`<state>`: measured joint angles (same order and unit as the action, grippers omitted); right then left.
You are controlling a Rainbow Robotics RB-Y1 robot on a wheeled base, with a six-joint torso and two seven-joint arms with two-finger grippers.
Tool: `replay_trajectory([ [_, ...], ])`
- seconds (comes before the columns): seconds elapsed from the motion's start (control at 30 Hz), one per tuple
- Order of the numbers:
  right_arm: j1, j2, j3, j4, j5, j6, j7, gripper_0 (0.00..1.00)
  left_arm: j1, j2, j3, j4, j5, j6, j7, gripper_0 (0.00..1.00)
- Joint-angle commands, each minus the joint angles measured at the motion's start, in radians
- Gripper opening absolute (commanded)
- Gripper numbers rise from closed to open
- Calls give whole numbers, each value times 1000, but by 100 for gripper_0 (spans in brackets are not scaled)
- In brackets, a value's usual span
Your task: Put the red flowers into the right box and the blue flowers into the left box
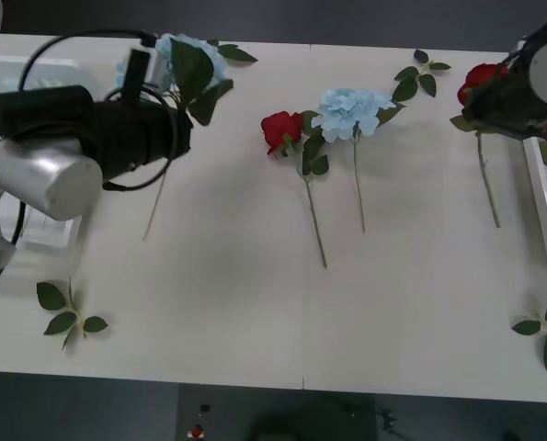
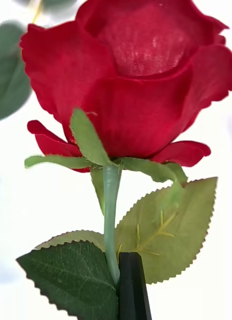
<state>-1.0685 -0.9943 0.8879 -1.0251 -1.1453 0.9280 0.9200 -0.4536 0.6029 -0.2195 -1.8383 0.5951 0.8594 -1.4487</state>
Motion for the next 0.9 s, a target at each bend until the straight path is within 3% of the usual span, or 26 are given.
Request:
replay_trajectory([
  [0.03,-41,-142,-3,-35,-65,8,178,0,-40,132,81,-41,9,1,-59,0],
  [0.17,-13,-250,-3,-52,-137,-3,296,0,-34,235,173,-22,38,12,-59,0],
  [0.43,87,-380,-3,-39,-200,-78,402,0,18,359,385,94,169,165,-71,0],
  [0.7,183,-397,-4,30,-274,-161,408,0,118,390,523,175,138,216,-157,0],
  [0.9,194,-366,-4,92,-277,-224,434,0,124,391,535,211,141,216,-239,1],
])
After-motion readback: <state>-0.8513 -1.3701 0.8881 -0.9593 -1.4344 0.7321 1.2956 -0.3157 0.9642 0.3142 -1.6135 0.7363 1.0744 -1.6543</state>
